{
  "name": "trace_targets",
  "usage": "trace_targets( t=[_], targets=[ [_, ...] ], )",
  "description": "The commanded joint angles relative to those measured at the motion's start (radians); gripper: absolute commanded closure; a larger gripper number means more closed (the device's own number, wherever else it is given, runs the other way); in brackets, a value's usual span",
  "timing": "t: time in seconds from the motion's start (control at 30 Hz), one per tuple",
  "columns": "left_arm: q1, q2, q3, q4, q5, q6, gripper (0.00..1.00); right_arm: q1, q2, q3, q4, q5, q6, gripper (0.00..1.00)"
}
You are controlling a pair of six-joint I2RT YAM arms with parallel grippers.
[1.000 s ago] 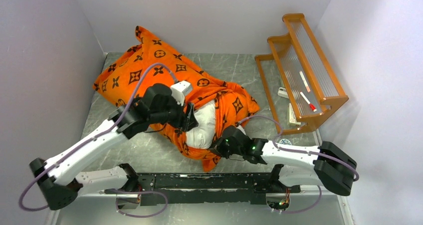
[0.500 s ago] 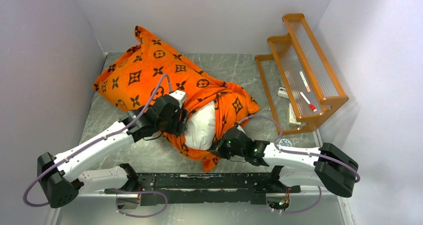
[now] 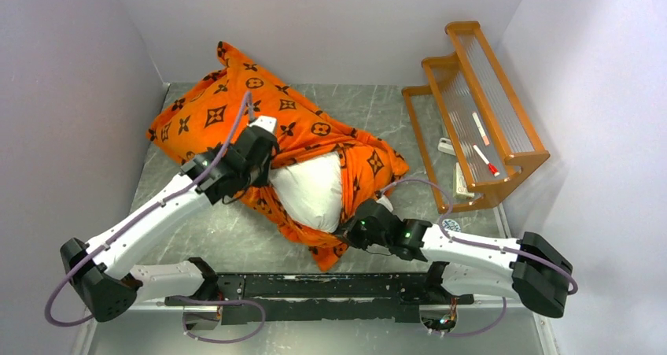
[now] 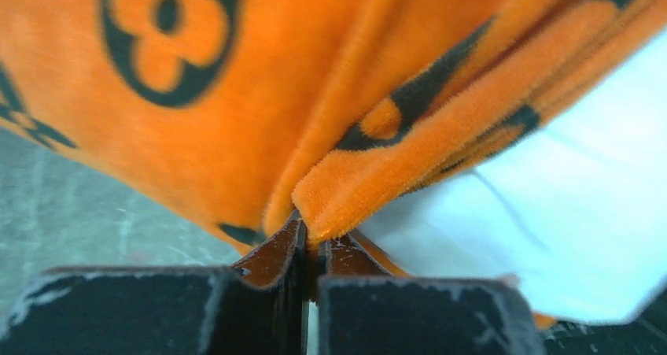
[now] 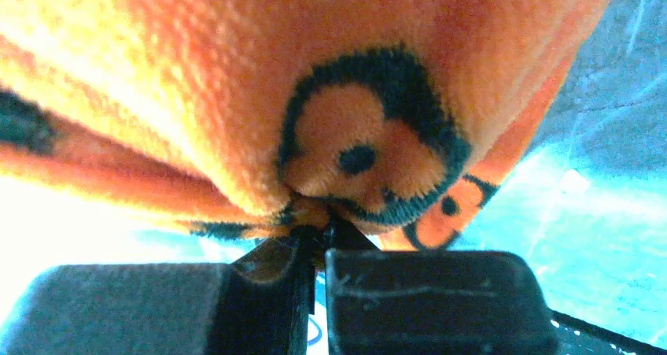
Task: Remove the pillowcase from the pillow
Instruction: Remove the pillow from the pillowcase.
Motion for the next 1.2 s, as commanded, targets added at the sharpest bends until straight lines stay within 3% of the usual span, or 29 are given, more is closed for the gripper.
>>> trace_targets(
  t=[0.0, 0.1, 0.23, 0.33, 0.5, 0.63, 0.73, 0.87, 1.0, 1.17],
  targets=[
    [0.191, 0.018, 0.092, 0.010, -0.226, 0.207, 0.95, -0.006, -0.063, -0.110, -0.252, 0.054, -0.105, 1.00],
    [0.285, 0.027, 0.097, 0.042, -0.136, 0.254, 0.95, -0.007, -0.163, -0.185, -0.203, 0.058, -0.064, 1.00],
    [0.293, 0.005, 0.021, 0.076, 0.063, 0.261, 0.95, -0.007, -0.240, -0.211, -0.159, 0.076, -0.075, 1.00],
    [0.293, -0.029, -0.042, 0.094, 0.145, 0.258, 0.95, -0.006, -0.195, -0.179, -0.148, 0.077, -0.122, 1.00],
    [0.325, 0.003, 0.111, 0.042, -0.170, 0.360, 0.95, -0.007, -0.056, -0.024, -0.453, 0.191, -0.138, 1.00],
    [0.377, 0.093, 0.334, -0.011, -0.228, 0.337, 0.95, -0.008, -0.152, -0.029, -0.523, 0.207, -0.102, 1.00],
    [0.403, 0.087, 0.381, 0.028, -0.114, 0.344, 0.95, -0.007, -0.282, 0.032, -0.641, 0.260, -0.070, 1.00],
    [0.403, 0.073, 0.385, -0.003, 0.054, 0.387, 0.95, -0.008, -0.429, 0.131, -0.589, 0.245, -0.164, 1.00],
    [0.402, 0.075, 0.249, -0.070, 0.197, 0.377, 0.95, -0.008, -0.291, 0.076, -0.546, 0.178, -0.198, 1.00],
    [0.400, 0.021, 0.035, -0.029, 0.381, 0.294, 0.95, -0.007, -0.069, -0.137, -0.259, 0.005, -0.130, 1.00]
  ],
)
